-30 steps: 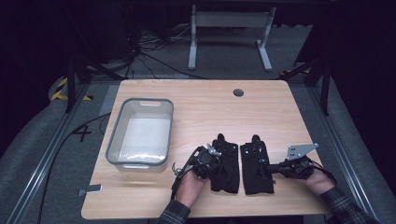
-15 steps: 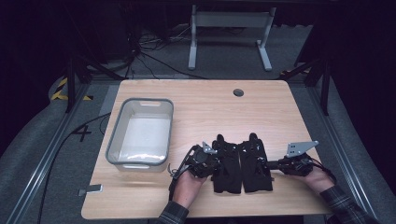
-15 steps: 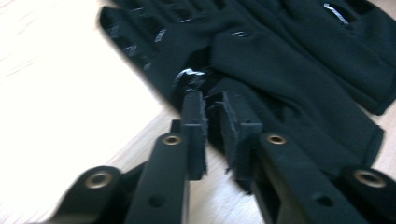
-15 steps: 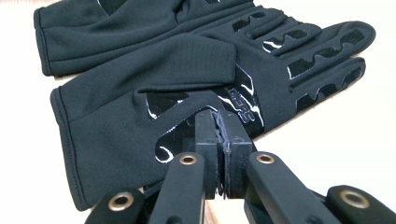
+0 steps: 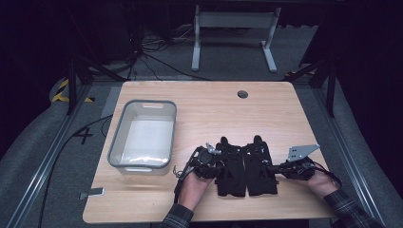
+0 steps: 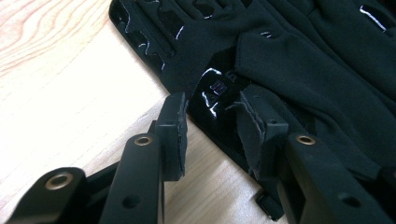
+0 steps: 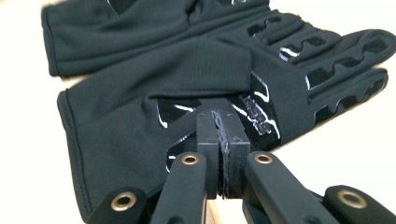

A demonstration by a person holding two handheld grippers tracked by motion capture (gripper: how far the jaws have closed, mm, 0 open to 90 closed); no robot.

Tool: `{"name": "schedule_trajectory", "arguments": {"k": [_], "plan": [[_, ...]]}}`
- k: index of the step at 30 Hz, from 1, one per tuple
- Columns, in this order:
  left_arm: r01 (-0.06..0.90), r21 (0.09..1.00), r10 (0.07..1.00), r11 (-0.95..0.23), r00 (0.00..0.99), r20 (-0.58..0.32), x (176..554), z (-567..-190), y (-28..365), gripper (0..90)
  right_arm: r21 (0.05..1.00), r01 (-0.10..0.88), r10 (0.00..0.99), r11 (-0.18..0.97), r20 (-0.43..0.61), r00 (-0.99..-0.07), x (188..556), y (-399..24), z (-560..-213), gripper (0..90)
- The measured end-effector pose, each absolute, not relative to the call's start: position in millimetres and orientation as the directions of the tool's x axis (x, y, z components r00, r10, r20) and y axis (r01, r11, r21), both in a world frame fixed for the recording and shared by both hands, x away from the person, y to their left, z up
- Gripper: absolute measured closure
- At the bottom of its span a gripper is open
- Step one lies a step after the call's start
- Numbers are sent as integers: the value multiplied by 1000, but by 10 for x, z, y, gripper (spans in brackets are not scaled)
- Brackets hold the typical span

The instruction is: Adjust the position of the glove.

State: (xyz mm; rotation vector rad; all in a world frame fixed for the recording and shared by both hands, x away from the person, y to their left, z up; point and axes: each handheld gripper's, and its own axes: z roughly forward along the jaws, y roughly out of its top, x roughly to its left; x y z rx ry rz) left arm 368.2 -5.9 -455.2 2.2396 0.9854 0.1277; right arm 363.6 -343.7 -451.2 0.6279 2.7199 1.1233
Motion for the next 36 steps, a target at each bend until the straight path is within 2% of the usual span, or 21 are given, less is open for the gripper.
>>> {"name": "schedule_trajectory", "arguments": {"k": [8, 10, 20, 36], "plan": [[615, 616, 676, -492, 716, -175, 3660, -4557, -105, 834, 694, 325, 423, 642, 33, -906, 3637, -3431, -4536, 897], [619, 616, 677, -488, 714, -181, 3663, -4555, -101, 861, 693, 324, 422, 643, 33, -906, 3637, -3432, -4535, 896], [632, 664, 667, -400, 698, -262, 3675, -4406, 15, 873, 694, 324, 421, 643, 34, -907, 3640, -3434, -4535, 899], [584, 736, 663, -342, 705, -252, 3758, -4121, 33, 873, 699, 311, 409, 644, 29, -912, 3710, -3318, -4546, 900]]}}
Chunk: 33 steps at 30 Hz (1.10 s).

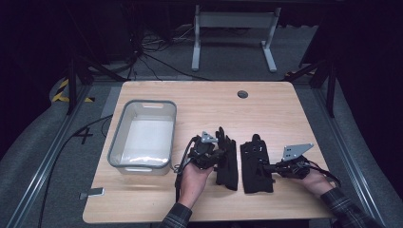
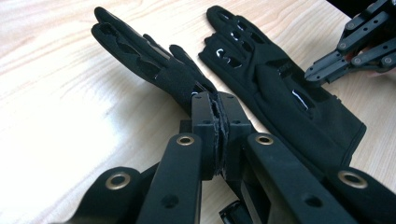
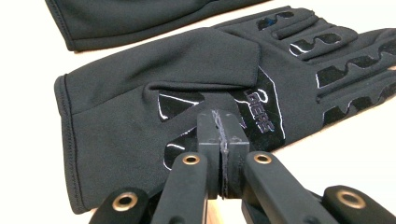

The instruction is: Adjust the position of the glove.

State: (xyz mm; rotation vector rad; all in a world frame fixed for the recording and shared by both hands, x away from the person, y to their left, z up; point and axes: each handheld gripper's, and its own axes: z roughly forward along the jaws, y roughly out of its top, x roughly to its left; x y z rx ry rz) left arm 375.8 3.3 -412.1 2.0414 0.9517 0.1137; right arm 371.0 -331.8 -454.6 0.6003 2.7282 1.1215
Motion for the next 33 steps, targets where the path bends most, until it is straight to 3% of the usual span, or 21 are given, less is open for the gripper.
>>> {"name": "schedule_trajectory", "arguments": {"k": [33], "plan": [[507, 757, 529, -412, 810, -254, 3986, -4002, -678, 870, 706, 295, 382, 643, 38, -923, 3912, -3059, -4564, 900]]}}
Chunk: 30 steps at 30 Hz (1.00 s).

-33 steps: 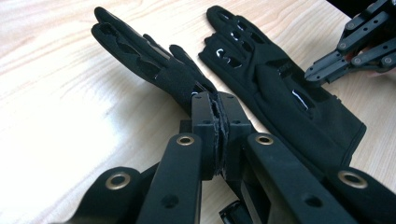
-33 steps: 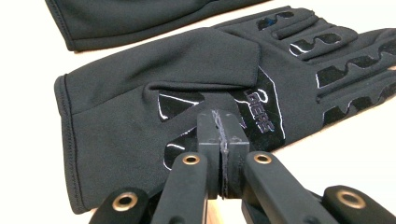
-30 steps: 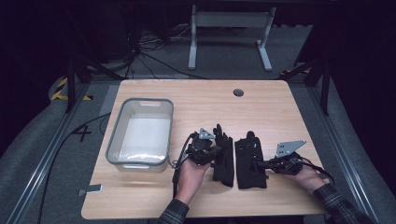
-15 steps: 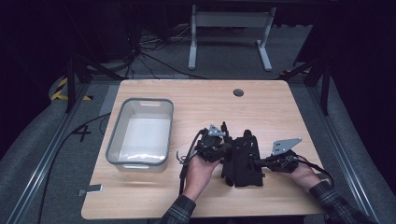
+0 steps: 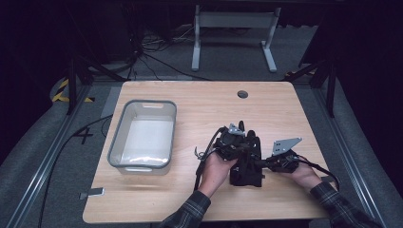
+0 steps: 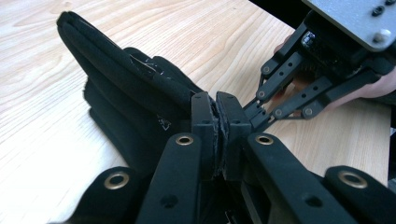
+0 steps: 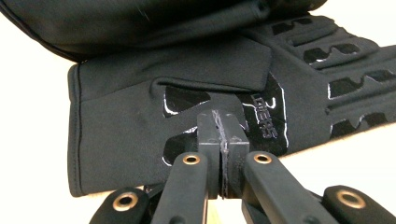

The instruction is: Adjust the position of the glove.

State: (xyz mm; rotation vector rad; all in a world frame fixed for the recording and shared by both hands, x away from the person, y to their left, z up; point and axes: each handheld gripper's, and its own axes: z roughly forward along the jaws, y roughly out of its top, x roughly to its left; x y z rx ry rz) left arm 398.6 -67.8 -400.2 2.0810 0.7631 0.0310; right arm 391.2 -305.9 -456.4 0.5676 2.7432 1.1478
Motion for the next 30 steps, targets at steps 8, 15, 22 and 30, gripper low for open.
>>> {"name": "schedule_trajectory", "arguments": {"k": [8, 15, 22, 30], "plan": [[508, 753, 507, -419, 819, -269, 4037, -4067, -819, 856, 713, 289, 387, 639, 27, -922, 3909, -3083, -4525, 900], [491, 770, 490, -408, 829, -269, 4038, -4029, -842, 785, 734, 303, 430, 607, 16, -902, 3914, -3267, -4437, 900], [486, 767, 504, -418, 827, -249, 4010, -4012, -724, 892, 745, 316, 457, 588, 16, -889, 3921, -3375, -4401, 900], [525, 700, 531, -484, 812, -242, 3944, -4277, -533, 897, 738, 310, 446, 600, 13, -895, 3927, -3319, -4435, 900]]}}
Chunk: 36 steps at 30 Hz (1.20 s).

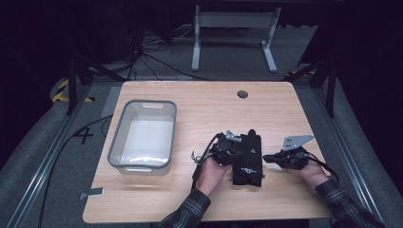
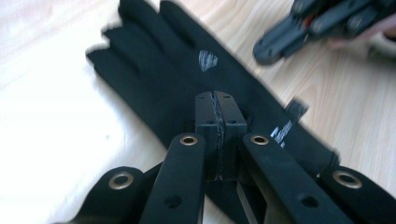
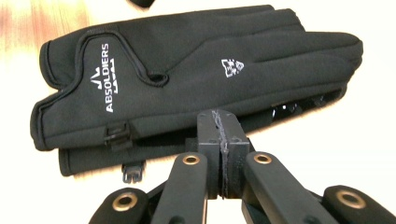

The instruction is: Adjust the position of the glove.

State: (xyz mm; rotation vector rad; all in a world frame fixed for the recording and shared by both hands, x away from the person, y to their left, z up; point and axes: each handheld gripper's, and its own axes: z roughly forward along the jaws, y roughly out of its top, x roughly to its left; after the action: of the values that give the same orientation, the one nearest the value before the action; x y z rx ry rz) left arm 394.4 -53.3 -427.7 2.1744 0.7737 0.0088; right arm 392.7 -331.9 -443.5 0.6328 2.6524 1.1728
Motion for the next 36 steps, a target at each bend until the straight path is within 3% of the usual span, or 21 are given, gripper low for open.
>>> {"name": "schedule_trajectory", "arguments": {"k": [14, 36], "plan": [[526, 655, 519, -542, 823, -231, 3936, -4484, -710, 897, 724, 294, 422, 624, 5, -907, 4092, -3062, -4484, 900], [526, 647, 549, -551, 813, -194, 4148, -4502, -692, 897, 705, 259, 335, 660, 33, -942, 3888, -2939, -4537, 900]]}}
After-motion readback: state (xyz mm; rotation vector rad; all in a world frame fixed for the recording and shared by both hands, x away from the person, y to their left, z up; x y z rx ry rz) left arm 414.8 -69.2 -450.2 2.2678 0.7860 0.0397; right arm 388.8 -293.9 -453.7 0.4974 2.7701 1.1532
